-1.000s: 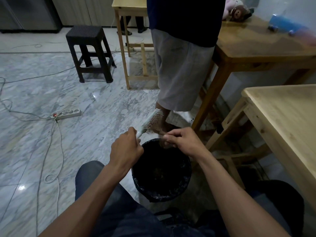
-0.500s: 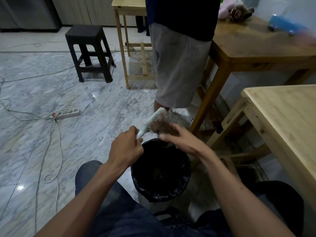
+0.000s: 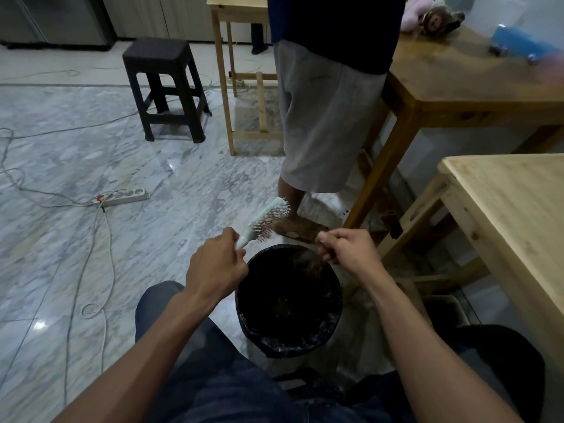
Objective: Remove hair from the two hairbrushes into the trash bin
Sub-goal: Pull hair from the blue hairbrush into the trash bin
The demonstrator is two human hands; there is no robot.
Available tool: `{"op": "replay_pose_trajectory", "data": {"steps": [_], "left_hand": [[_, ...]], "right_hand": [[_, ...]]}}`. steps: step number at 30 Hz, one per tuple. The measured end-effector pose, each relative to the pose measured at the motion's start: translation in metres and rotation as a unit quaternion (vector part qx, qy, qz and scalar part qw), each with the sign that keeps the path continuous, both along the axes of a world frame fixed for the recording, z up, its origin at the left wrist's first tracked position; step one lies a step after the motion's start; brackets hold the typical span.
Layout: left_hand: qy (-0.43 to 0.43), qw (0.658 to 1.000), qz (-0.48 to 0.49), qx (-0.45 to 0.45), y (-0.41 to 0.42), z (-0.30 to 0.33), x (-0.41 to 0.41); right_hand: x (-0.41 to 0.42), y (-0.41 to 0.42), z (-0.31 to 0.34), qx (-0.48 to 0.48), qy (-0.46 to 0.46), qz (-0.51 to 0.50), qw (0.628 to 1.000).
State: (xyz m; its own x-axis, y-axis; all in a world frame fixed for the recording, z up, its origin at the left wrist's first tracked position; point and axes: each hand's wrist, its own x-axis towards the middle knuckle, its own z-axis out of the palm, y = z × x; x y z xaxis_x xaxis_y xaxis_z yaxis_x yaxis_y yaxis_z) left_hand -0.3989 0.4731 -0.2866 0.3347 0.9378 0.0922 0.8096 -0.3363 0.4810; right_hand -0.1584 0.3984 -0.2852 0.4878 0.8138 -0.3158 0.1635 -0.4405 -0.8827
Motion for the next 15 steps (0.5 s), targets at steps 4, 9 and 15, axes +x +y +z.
{"op": "replay_pose_trajectory", "data": {"steps": [4,9,15], "left_hand": [[0.005,1.0,-0.02,0.012,-0.003,0.002,0.005],[0.002,0.999,-0.035,0.022,-0.005,0.003,0.009],[-0.047,0.998,-0.023,0.02,-0.002,0.009,0.008]], "right_hand": [[-0.006,0.003,0.0,-0.125,-0.044,0.122,0.984],[-0.007,0.014,0.01,0.03,0.108,0.04,0.993],[-0.002,0.015,-0.014,-0.001,-0.01,-0.032,0.999]]}}
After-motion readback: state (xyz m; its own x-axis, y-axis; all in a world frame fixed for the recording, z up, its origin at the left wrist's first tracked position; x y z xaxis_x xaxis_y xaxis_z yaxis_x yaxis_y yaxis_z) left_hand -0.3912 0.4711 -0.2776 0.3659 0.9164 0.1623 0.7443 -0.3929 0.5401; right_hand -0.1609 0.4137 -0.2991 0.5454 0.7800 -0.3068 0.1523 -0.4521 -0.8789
